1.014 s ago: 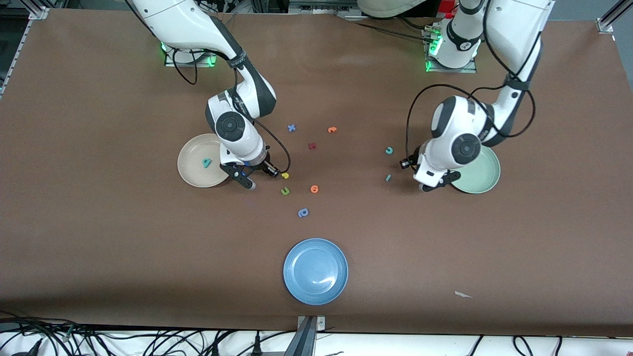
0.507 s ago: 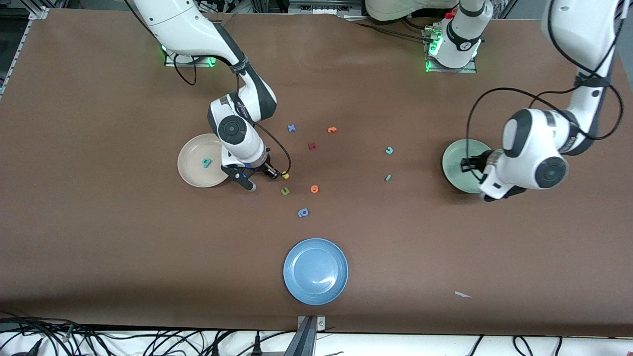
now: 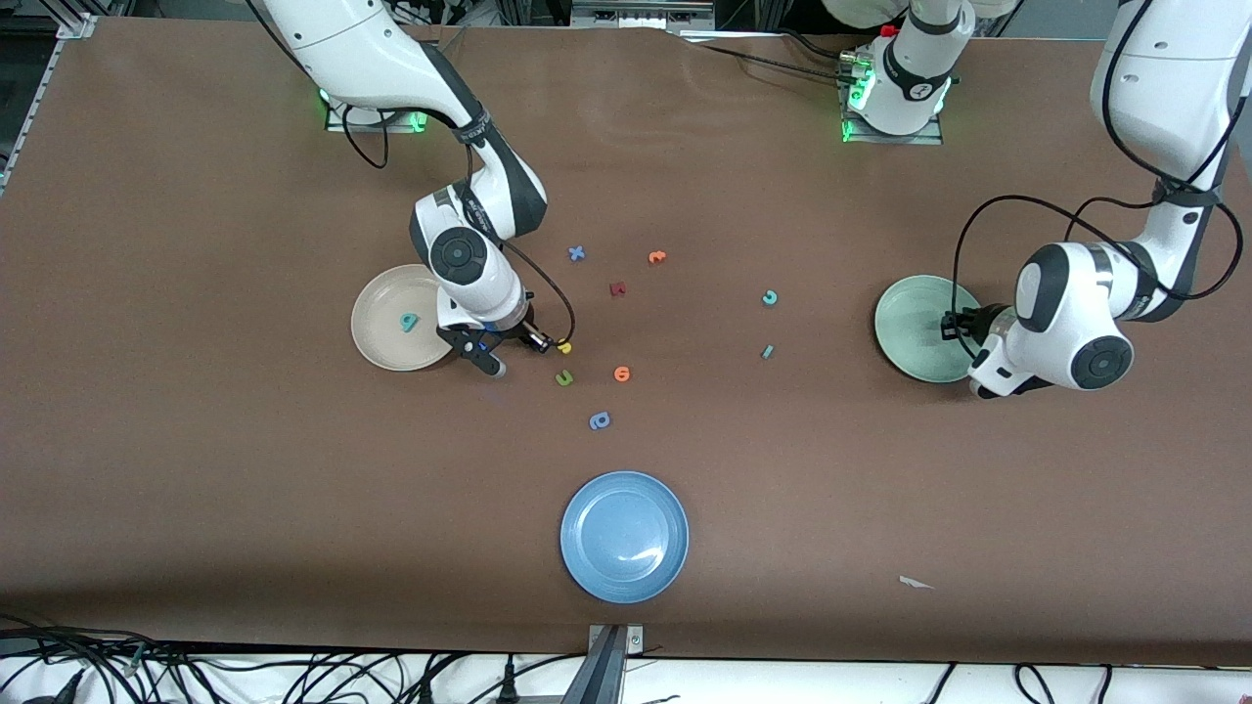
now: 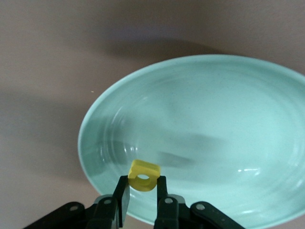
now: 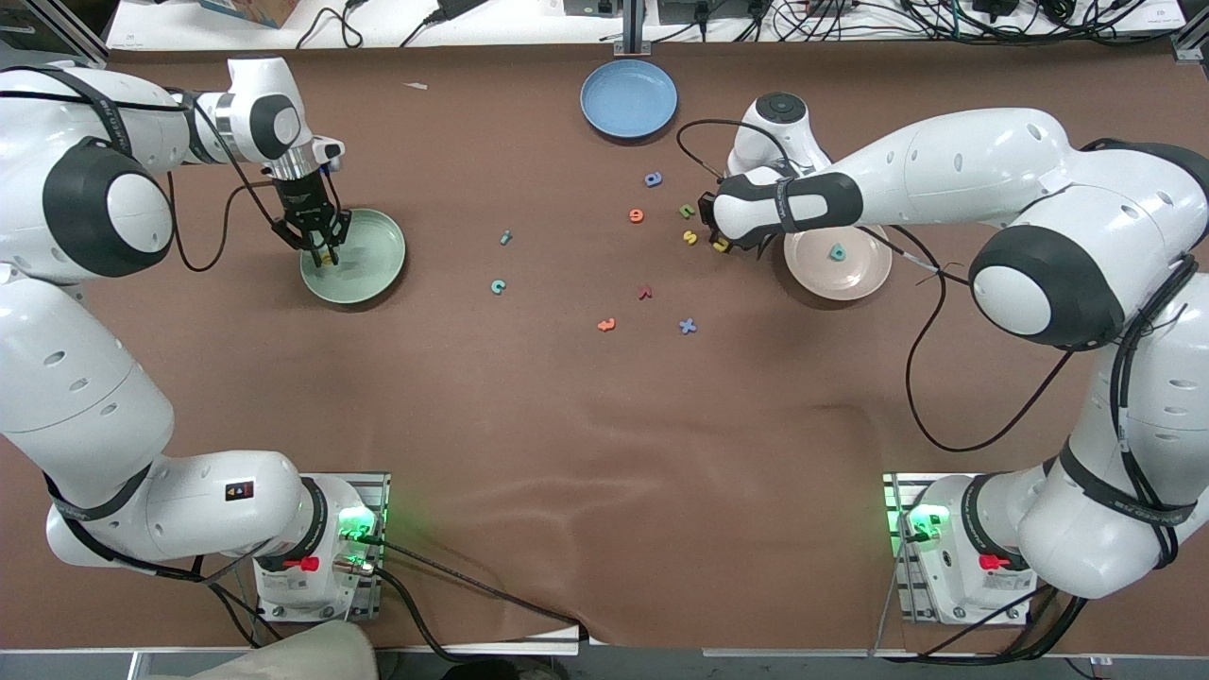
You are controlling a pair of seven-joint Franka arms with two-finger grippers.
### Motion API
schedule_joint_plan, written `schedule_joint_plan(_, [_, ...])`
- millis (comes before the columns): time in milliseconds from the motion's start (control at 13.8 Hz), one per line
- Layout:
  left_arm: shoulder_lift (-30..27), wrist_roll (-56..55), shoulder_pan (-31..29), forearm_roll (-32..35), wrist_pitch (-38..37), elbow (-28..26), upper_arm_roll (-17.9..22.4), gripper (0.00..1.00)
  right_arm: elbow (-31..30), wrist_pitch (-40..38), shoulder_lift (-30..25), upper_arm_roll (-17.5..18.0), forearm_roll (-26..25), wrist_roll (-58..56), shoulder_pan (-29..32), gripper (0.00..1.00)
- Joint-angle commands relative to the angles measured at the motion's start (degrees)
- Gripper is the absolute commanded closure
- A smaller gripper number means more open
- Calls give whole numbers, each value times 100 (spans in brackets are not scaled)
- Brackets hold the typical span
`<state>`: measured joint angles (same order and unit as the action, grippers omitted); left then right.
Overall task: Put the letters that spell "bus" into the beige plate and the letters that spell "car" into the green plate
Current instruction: 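Set the yellow a on the green plate while the right gripper lifts u, then place the yellow u in the cream plate while the left gripper reaches c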
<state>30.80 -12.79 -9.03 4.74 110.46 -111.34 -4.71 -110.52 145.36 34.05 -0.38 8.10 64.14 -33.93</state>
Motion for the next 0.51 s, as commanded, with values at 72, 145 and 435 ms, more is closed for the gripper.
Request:
schedule_joint_plan(72, [-3, 58, -117, 133, 98, 59, -100, 16, -93, -375, -284, -145, -37, -76, -53, 81])
schedule_joint_plan(145, [-100, -3, -100, 97, 37, 94, -144, 0, -84, -603, -433, -277, -37, -312, -44, 81])
schedule_joint_plan(435, [-540, -538, -73, -52, -42, 147, -819, 0, -93, -1964, -1031, -1120, -37, -1875, -44, 81])
